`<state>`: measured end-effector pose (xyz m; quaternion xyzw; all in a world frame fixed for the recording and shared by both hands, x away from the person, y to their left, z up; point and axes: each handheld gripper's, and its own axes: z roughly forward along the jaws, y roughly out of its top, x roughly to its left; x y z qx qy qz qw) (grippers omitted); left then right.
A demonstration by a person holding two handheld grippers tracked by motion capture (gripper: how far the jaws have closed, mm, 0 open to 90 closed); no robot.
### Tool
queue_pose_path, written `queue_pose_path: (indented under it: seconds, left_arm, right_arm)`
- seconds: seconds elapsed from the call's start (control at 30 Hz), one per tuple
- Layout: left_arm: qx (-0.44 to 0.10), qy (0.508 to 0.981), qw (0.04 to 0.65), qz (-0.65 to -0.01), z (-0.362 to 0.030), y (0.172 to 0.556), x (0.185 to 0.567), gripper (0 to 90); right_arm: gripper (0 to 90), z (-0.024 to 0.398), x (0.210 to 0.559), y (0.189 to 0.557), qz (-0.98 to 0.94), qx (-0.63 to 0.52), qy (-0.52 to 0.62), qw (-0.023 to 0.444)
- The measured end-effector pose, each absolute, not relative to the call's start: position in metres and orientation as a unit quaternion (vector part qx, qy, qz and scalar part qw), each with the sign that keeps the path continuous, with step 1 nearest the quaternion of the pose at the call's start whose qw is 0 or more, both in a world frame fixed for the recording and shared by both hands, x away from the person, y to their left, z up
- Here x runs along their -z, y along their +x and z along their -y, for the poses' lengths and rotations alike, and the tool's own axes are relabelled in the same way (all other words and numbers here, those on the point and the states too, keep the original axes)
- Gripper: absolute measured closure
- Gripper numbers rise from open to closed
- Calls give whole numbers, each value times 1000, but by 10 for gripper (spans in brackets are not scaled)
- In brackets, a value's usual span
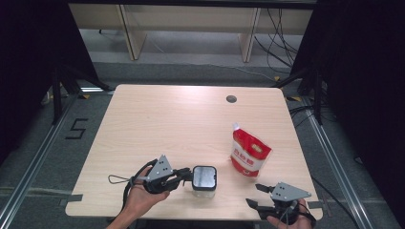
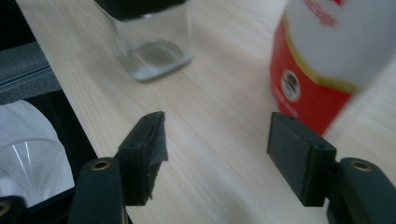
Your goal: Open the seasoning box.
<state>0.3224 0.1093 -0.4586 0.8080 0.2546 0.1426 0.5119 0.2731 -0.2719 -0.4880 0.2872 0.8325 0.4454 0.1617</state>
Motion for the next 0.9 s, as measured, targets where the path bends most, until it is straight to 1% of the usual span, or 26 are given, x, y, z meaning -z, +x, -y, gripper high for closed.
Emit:
queue_pose_path:
  seconds: [0.13,0.3,0.37,0.47,0.5,0.67,0.77,0.9]
  left_arm:
    - [-144,808,512,-252,-109,322,459,837]
    - [-146,808,513,-250,-109,322,459,834]
    - [-146,808,512,-252,-109,322,460,834]
    - [-148,809,512,-247,-110,322,460,833]
    - [-145,806,514,-255,-110,322,460,833]
    - [-146,807,513,-254,-110,322,460,832]
    - [-146,807,514,-254,-110,322,460,833]
    - [-142,805,515,-258,-109,322,460,832]
  right_arm:
    - [478,256,482,274,-839,-445,264,167]
    - [628,239,480,280,-843,-456,231,168]
    - [665,234,479,282,-842,-460,227,169]
    - [736,227,476,284,-834,-469,229,182]
    - [764,224,475,287,-831,-477,217,188]
    - [831,213,472,296,-822,-496,205,188]
    - [853,208,474,303,-822,-503,204,172]
    - [874,205,474,311,-813,-517,203,171]
